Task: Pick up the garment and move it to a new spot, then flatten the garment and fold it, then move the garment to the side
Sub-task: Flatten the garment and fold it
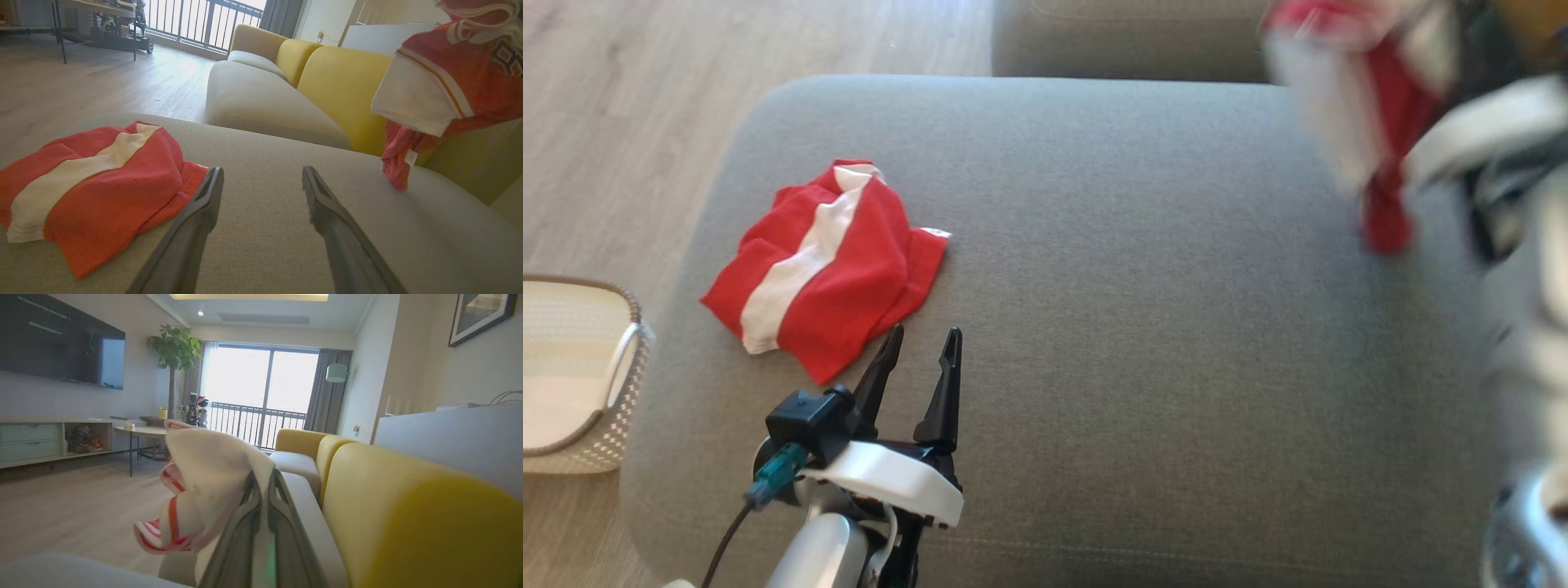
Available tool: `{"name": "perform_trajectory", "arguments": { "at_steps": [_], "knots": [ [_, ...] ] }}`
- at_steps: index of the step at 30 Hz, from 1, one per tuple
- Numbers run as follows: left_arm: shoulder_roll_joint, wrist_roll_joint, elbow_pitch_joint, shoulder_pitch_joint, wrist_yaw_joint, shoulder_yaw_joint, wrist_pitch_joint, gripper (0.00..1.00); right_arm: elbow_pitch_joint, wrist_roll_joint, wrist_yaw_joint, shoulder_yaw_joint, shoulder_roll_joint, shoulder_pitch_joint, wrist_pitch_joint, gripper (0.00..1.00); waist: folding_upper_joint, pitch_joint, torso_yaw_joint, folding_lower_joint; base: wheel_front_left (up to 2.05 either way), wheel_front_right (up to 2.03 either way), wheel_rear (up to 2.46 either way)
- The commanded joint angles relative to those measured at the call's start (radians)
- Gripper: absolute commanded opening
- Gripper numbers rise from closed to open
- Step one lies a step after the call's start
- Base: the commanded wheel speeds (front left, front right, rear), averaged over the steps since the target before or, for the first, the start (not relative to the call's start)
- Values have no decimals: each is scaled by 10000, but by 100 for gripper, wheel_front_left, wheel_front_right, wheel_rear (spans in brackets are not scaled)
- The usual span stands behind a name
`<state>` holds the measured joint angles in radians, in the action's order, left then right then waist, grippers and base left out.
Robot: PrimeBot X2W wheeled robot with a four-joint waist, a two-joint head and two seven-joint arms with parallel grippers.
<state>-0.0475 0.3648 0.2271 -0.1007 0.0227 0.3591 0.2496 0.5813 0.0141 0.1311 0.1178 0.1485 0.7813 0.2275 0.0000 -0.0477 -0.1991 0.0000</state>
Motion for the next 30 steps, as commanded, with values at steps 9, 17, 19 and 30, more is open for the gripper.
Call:
{"name": "perform_trajectory", "arguments": {
  "at_steps": [9,17,19,30],
  "knots": [
    [-28,466,-947,-22,-331,-165,122,100,344,1693,-4,-1157,-182,1624,305,0,0,159,-600,0,0,0,0],
    [-28,518,-980,-175,-318,-2,122,100,2377,-61,-4,-5023,-908,-422,332,0,0,-123,-850,0,0,0,0],
    [-28,486,-926,-236,-318,20,122,100,2822,-626,-4,-5956,-956,-897,129,0,0,-176,-861,0,0,0,0],
    [-28,405,-852,-195,-270,-167,122,100,2475,-2364,-4,-5810,-667,-897,245,100,0,-272,-33,0,0,0,0]
  ]
}}
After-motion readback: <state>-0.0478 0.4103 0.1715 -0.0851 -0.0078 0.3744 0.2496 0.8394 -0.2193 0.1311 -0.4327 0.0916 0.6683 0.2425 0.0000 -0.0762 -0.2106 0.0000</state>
